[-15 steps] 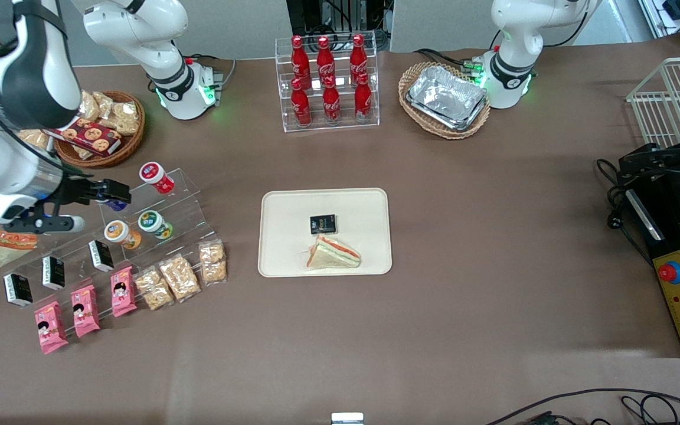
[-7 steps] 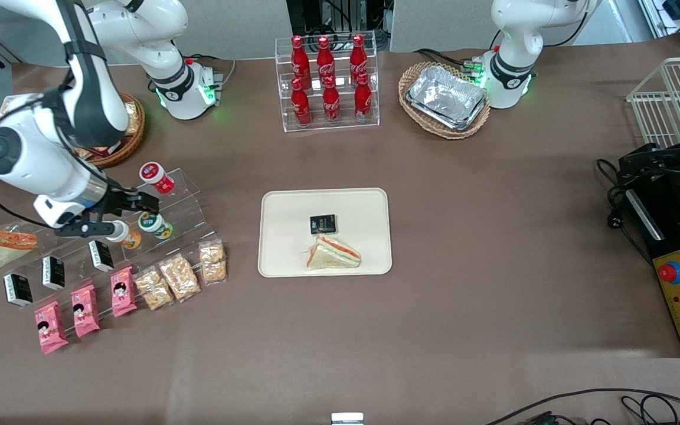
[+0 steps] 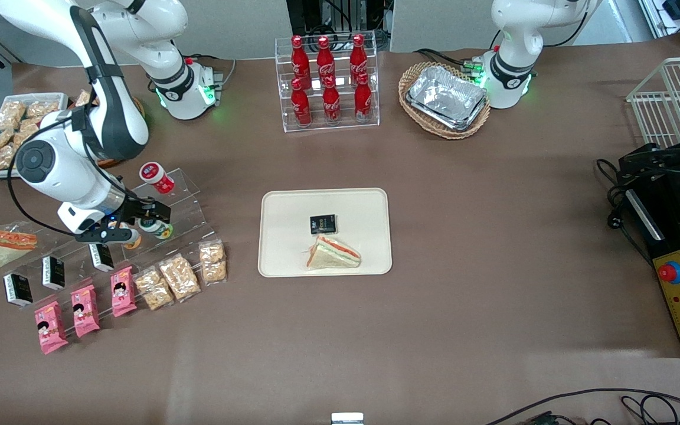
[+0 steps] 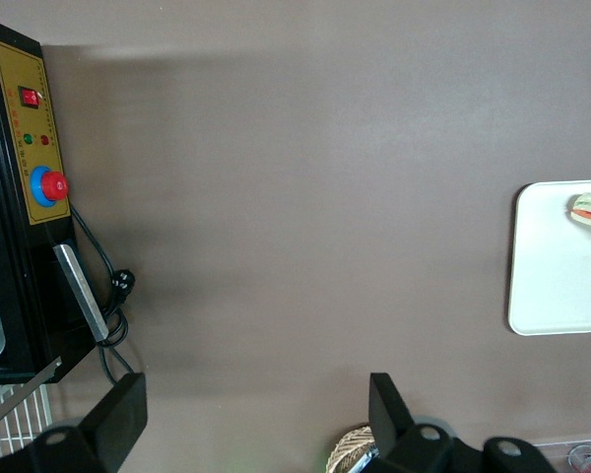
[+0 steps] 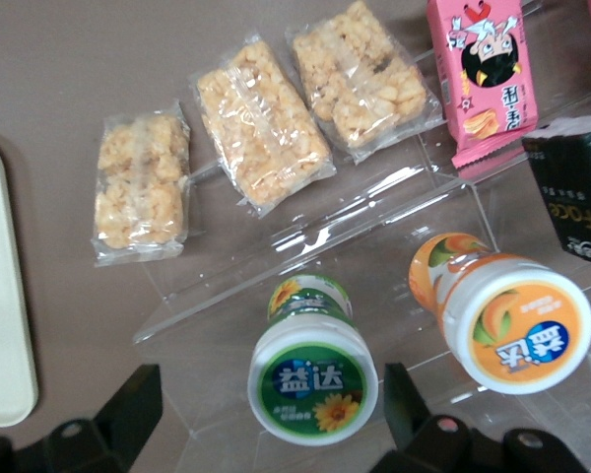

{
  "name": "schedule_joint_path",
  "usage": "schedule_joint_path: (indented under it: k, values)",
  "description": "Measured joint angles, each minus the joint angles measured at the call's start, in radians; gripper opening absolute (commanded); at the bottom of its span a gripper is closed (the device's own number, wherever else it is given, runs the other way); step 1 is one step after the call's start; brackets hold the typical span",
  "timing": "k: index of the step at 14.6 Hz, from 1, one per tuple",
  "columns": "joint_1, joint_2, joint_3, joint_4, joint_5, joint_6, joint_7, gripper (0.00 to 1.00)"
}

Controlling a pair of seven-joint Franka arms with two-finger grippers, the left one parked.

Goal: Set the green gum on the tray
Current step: 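Lower the right gripper around the green-lidded gum bottle and close it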

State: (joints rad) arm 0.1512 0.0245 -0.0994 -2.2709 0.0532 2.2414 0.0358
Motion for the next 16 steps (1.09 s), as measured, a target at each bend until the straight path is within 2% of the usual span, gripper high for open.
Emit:
schedule_joint_path:
  k: [3, 4, 5, 7, 12, 14, 16]
  values:
    - [0.000, 0.003, 0.000, -0.033, 0.000, 0.028, -0.003, 0.98]
    - [0.000, 0.004, 0.000, -0.038, 0.000, 0.031, -0.006, 0.94]
    - [0.000, 0.005, 0.000, -0.040, 0.000, 0.033, -0.011, 0.87]
    - [0.000, 0.006, -0.001, -0.041, 0.000, 0.037, -0.022, 0.82]
    - [-0.004, 0.014, -0.005, -0.043, -0.001, 0.051, -0.075, 0.39]
    - [-0.004, 0.014, -0.006, -0.042, -0.001, 0.053, -0.095, 0.29]
    - [-0.005, 0.014, -0.009, -0.042, -0.001, 0.054, -0.128, 0.29]
